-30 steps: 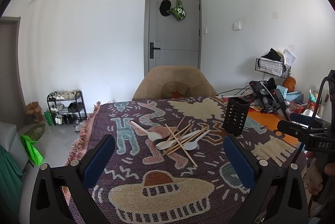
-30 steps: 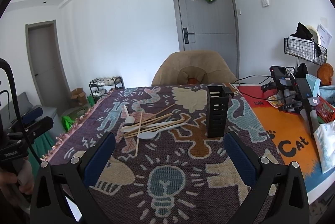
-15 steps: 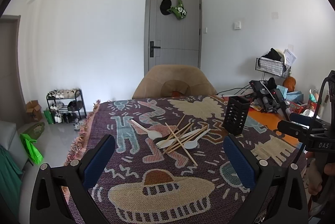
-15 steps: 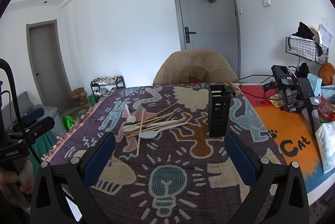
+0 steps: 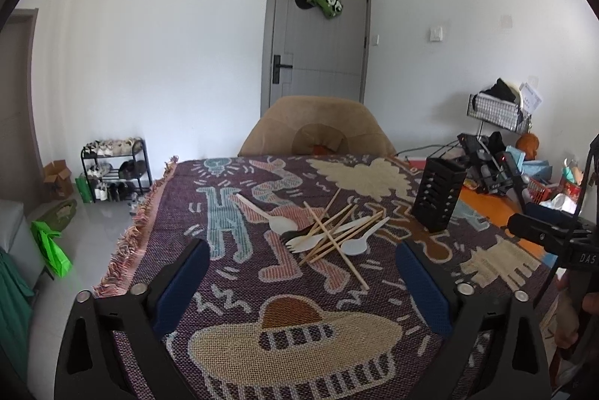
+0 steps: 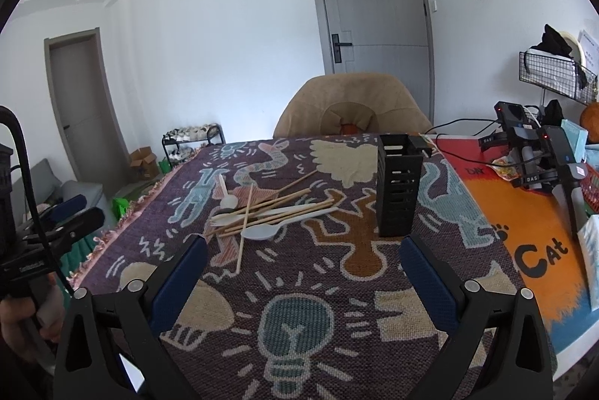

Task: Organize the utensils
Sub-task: 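Move the left tool toward the utensils while the right tool approaches the wooden chopsticks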

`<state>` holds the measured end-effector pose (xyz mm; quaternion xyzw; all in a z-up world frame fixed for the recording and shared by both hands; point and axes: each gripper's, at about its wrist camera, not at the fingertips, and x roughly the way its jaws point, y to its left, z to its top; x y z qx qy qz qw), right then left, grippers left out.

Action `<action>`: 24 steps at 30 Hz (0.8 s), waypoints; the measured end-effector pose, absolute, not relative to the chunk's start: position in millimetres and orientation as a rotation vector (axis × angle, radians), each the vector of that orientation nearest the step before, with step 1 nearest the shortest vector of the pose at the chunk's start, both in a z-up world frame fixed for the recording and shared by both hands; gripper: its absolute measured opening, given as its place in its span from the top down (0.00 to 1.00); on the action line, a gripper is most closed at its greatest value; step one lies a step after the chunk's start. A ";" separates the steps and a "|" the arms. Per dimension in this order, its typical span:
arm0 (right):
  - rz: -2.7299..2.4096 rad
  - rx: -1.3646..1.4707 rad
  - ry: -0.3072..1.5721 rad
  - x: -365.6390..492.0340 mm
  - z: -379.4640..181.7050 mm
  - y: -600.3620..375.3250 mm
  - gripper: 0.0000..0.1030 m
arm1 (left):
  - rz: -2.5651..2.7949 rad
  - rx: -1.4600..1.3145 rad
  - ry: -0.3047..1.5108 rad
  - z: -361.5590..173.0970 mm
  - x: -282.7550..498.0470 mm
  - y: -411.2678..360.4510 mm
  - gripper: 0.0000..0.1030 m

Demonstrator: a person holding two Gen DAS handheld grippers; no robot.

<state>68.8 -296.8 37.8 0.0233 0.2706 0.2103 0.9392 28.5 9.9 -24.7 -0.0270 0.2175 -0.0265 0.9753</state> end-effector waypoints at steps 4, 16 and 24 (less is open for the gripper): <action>0.450 0.044 0.573 79.3 29.4 -290.5 0.13 | -0.071 -0.052 0.499 -40.5 48.4 10.8 0.24; 0.470 0.055 0.689 111.5 -6.3 -274.1 0.21 | -0.153 -0.075 0.669 -77.9 106.9 7.9 0.50; 0.443 0.087 0.758 129.2 -30.3 -282.2 0.21 | -0.168 -0.026 0.795 -100.5 145.7 0.2 0.63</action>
